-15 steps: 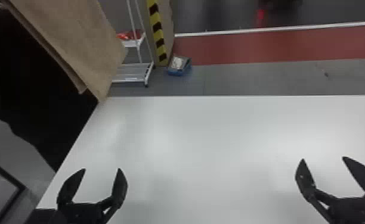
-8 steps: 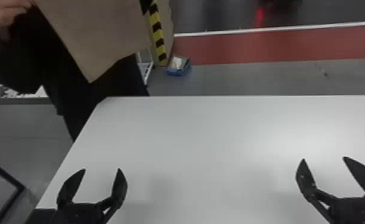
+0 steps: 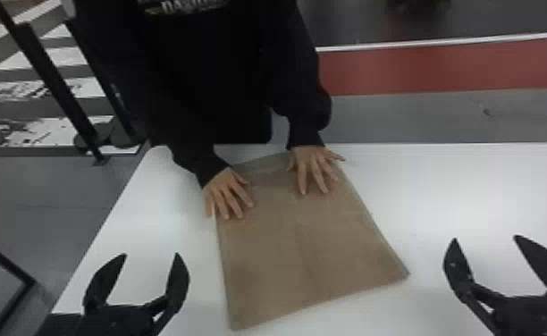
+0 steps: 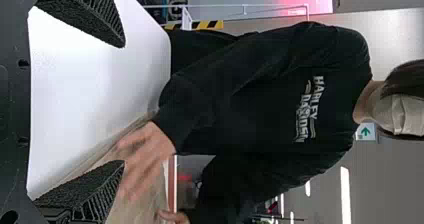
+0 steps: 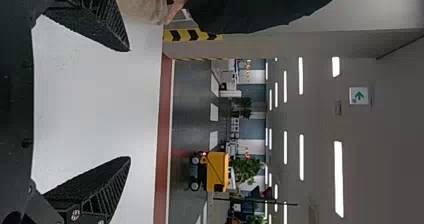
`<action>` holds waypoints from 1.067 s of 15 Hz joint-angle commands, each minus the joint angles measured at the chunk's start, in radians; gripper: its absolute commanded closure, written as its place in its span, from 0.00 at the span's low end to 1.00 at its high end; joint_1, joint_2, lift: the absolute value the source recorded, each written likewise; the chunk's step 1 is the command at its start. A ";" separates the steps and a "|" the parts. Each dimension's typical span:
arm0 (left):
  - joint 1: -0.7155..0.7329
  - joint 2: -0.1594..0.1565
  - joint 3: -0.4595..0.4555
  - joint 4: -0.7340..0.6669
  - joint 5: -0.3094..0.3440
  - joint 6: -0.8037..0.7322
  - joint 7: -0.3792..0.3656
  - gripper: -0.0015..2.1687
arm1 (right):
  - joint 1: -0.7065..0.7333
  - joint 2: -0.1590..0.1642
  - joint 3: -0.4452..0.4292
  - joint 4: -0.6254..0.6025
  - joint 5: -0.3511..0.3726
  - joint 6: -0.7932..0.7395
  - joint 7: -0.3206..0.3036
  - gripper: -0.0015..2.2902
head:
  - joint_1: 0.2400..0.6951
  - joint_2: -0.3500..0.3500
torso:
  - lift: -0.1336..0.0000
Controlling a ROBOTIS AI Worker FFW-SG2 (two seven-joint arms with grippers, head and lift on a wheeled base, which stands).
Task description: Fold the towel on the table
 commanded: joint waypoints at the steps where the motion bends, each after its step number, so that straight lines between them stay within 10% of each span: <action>1: 0.000 -0.003 0.000 0.002 0.000 0.000 0.000 0.02 | 0.000 0.000 -0.001 0.000 0.000 0.000 0.000 0.05 | 1.00 0.75 | 0.14; 16: -0.002 -0.003 -0.002 0.000 0.000 0.000 0.000 0.02 | 0.003 0.003 -0.005 0.003 0.000 0.000 0.000 0.05 | 1.00 0.75 | 0.14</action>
